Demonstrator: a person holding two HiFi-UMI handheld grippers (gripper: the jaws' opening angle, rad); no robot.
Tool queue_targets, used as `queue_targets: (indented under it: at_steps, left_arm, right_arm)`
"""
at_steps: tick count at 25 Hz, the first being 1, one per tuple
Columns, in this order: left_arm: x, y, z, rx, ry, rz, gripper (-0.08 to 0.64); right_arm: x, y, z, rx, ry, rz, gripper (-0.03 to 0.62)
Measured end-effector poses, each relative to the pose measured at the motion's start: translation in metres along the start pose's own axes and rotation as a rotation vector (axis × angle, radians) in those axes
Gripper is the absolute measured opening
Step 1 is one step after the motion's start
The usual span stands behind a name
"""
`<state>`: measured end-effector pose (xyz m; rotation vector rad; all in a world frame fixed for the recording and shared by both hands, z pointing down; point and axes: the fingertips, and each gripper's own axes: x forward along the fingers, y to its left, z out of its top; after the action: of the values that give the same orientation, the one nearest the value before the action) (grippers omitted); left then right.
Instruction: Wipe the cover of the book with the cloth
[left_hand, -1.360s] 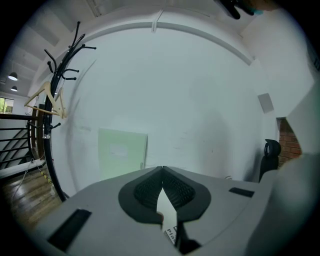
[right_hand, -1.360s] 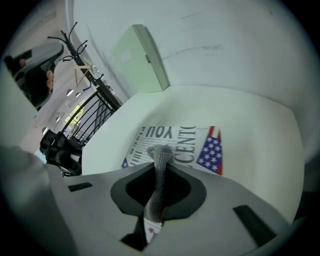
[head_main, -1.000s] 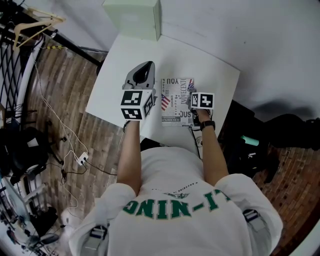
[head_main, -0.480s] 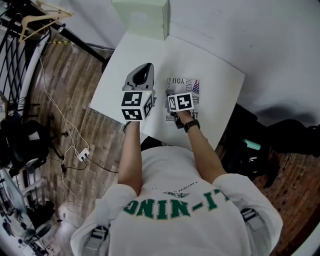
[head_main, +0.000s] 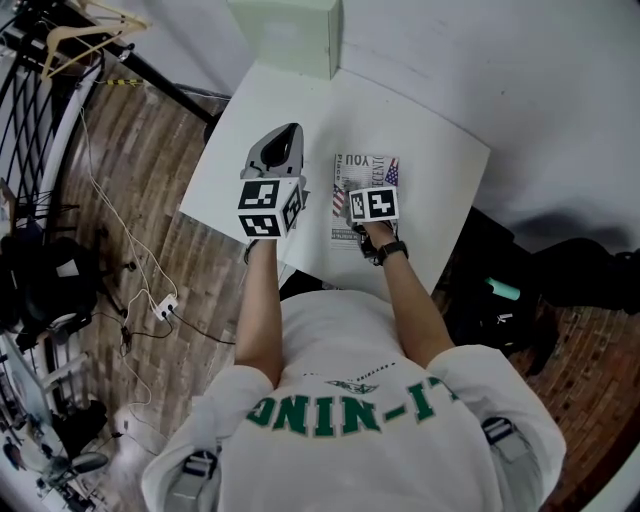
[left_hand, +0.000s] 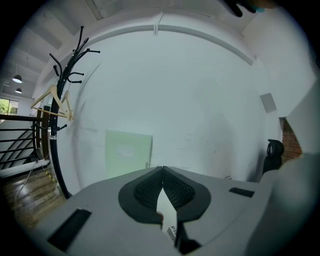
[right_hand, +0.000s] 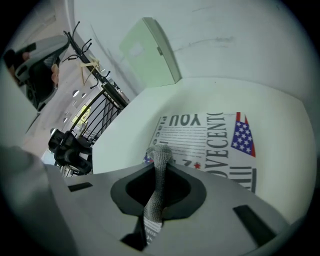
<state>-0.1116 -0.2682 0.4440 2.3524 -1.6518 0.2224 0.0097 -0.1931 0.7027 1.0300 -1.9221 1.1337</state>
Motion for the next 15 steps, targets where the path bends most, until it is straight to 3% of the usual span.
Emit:
queue_targets:
  at_steps: [9, 15]
  left_arm:
    - [0.014, -0.028, -0.002, 0.001, 0.003, -0.062, 0.014]
    - [0.016, -0.035, 0.001, 0.008, 0.001, -0.078, 0.014]
  right_arm:
    - [-0.050, -0.095, -0.007, 0.154, -0.083, -0.154, 0.038]
    - [-0.058, -0.110, -0.012, 0.202, -0.102, -0.178, 0.038]
